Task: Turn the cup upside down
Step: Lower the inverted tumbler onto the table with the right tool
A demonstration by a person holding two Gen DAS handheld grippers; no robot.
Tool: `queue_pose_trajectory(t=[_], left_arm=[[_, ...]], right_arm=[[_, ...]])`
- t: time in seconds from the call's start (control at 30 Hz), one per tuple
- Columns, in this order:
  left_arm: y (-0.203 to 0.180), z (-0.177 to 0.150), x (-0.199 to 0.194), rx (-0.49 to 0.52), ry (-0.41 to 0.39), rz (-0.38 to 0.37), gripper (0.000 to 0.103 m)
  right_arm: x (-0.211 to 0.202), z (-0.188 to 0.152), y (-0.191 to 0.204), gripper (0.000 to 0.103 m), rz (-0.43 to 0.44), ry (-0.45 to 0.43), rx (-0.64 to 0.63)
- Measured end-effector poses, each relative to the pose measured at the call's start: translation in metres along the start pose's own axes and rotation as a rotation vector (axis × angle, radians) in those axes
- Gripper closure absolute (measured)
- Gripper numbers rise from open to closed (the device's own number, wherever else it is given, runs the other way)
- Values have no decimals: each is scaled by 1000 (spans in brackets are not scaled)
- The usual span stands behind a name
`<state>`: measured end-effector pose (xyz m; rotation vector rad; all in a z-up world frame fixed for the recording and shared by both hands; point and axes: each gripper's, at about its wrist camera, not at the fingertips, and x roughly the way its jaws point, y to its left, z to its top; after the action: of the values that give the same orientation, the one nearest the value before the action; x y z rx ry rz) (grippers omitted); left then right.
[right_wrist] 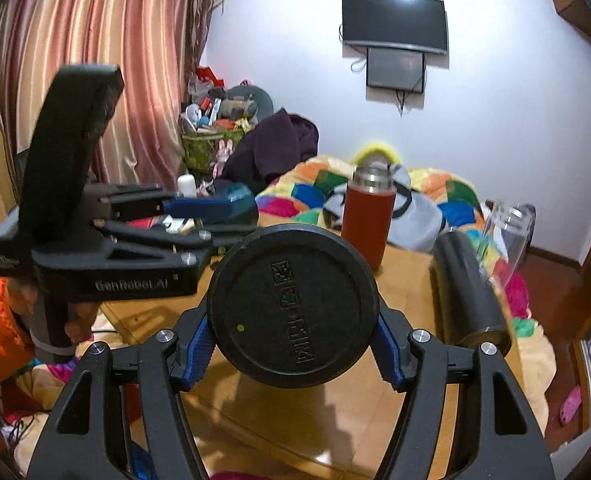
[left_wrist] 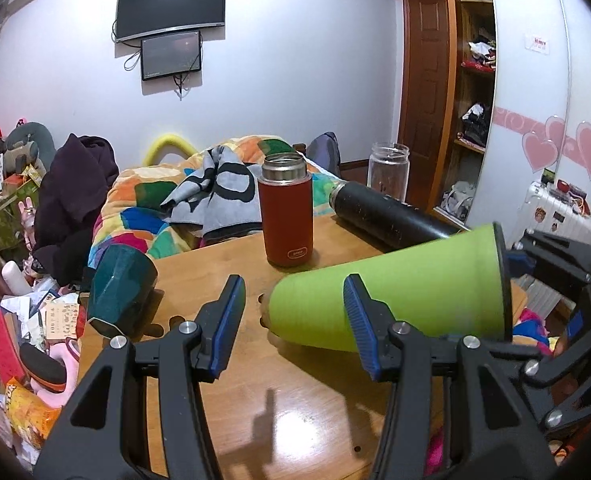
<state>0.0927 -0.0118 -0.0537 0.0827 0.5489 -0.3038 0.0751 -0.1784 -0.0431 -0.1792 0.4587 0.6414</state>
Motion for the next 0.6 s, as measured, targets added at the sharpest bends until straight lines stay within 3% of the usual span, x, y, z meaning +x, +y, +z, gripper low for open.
queue_pose_trajectory(t=[0.6], left_arm=[[12, 8, -10, -44, -52, -6, 52]], right_arm=[[0, 43, 1, 40, 84, -59, 28]])
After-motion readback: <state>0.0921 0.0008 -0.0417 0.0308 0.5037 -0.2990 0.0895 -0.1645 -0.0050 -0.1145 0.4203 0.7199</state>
